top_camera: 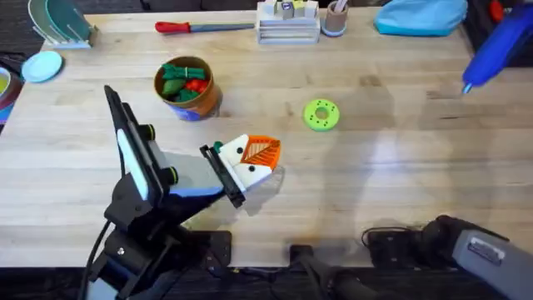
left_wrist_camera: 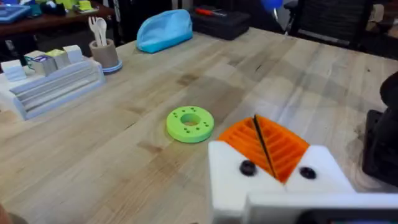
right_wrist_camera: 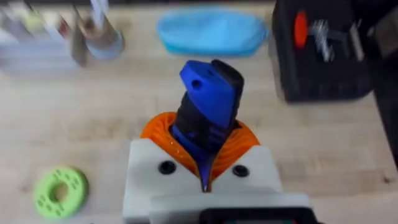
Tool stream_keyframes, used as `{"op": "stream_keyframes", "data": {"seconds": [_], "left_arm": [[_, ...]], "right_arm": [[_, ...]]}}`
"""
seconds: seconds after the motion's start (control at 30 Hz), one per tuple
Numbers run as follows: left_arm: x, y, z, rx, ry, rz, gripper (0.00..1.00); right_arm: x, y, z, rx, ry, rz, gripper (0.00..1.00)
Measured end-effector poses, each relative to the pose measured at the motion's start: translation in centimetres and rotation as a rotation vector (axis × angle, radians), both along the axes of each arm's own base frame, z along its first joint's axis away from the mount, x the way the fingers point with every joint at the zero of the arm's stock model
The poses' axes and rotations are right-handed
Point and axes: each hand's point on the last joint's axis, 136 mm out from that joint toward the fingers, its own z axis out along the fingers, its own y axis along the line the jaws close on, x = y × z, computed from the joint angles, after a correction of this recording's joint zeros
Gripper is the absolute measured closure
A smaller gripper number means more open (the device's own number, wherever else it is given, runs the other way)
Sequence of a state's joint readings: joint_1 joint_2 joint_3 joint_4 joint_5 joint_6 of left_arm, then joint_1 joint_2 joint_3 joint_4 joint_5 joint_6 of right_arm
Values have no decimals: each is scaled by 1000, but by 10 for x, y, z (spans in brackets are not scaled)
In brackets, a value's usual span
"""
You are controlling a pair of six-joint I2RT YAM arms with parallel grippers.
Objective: Pick up the gripper from the table and insert it into the empty holder that is missing its gripper. Then pick up a screw, insert it into the mounting hole, and use the screwdriver to tighten it. Finally, clean up the table by picking up the vegetable and placing it into the bucket.
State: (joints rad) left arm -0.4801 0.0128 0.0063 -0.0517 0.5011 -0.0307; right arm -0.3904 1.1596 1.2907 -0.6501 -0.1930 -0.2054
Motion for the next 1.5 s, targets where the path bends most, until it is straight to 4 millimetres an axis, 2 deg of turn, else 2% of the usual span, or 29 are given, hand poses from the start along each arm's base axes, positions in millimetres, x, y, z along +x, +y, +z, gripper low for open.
{"op": "stream_keyframes", "data": {"seconds": [0.1,0.2,0.37,0.5,0.73,0.87,0.97,1.1,1.3,1.5], "left_arm": [[0,0,0,0,0,0,991],[0,0,0,0,0,0,991],[0,0,0,0,0,0,991],[0,0,0,0,0,0,991],[0,0,0,0,0,0,991],[0,0,0,0,0,0,991],[0,0,0,0,0,0,991],[0,0,0,0,0,0,991],[0,0,0,0,0,0,991],[0,0,0,0,0,0,991]], "right_arm": [[-9,20,33,15,-157,26,980],[-17,56,47,49,-293,133,980],[-25,130,58,134,-531,376,980],[-43,197,66,257,-677,599,980],[-88,304,81,444,-763,971,980],[-110,353,80,525,-768,1133,980],[-119,380,72,560,-749,1205,980],[-124,404,59,586,-727,1261,980],[-126,413,53,573,-722,1291,980],[-141,417,52,534,-750,1391,980]]}}
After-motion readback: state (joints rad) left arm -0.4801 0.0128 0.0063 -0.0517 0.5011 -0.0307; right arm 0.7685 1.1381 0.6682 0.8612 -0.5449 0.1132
